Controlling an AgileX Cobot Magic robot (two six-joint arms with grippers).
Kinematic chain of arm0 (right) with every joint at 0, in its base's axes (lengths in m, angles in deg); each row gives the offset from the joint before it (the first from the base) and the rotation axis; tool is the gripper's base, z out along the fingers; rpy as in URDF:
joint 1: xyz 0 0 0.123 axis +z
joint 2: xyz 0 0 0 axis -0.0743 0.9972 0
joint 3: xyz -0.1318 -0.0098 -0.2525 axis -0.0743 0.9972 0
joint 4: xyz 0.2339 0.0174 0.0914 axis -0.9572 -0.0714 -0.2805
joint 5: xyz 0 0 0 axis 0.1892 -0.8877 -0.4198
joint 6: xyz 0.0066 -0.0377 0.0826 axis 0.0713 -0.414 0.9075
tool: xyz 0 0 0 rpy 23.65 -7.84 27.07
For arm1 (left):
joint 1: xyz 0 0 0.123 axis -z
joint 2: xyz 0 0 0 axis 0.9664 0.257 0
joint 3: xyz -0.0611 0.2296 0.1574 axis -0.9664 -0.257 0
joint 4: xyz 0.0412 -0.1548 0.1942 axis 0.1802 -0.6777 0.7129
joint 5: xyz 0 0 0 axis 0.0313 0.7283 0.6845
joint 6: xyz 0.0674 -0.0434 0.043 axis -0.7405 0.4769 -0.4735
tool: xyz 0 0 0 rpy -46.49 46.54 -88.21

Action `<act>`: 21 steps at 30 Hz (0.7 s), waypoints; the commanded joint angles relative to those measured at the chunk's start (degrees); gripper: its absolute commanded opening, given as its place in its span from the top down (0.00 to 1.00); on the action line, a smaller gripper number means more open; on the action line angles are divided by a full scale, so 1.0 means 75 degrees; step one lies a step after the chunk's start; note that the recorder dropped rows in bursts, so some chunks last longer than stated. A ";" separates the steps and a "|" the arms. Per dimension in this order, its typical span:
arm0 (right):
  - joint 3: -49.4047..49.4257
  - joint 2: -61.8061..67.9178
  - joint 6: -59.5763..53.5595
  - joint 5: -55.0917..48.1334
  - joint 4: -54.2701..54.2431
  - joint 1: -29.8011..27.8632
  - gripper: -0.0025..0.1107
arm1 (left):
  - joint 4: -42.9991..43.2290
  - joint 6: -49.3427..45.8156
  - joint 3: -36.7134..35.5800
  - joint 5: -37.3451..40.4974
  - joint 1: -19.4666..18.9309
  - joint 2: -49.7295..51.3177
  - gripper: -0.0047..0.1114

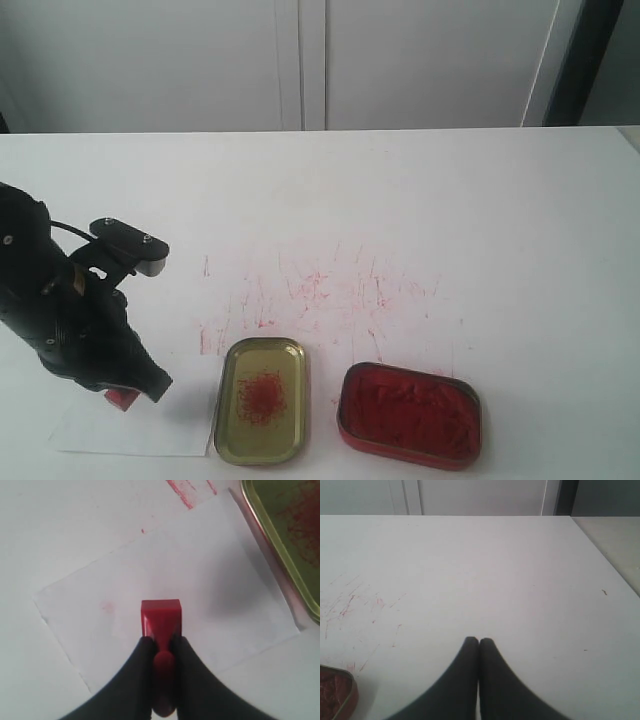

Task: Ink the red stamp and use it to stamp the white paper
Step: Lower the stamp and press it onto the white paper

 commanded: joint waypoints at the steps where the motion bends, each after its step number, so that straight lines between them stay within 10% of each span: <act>1: 0.0042 -0.0038 0.0026 0.0114 0.0027 0.0015 0.98 | 0.0056 0.0172 -0.0053 0.0200 -0.0036 -0.0098 0.96; 21: 0.0042 -0.0038 0.0026 0.0114 0.0027 0.0015 0.98 | -0.0381 0.0046 0.0502 0.0520 -0.0098 0.0434 0.96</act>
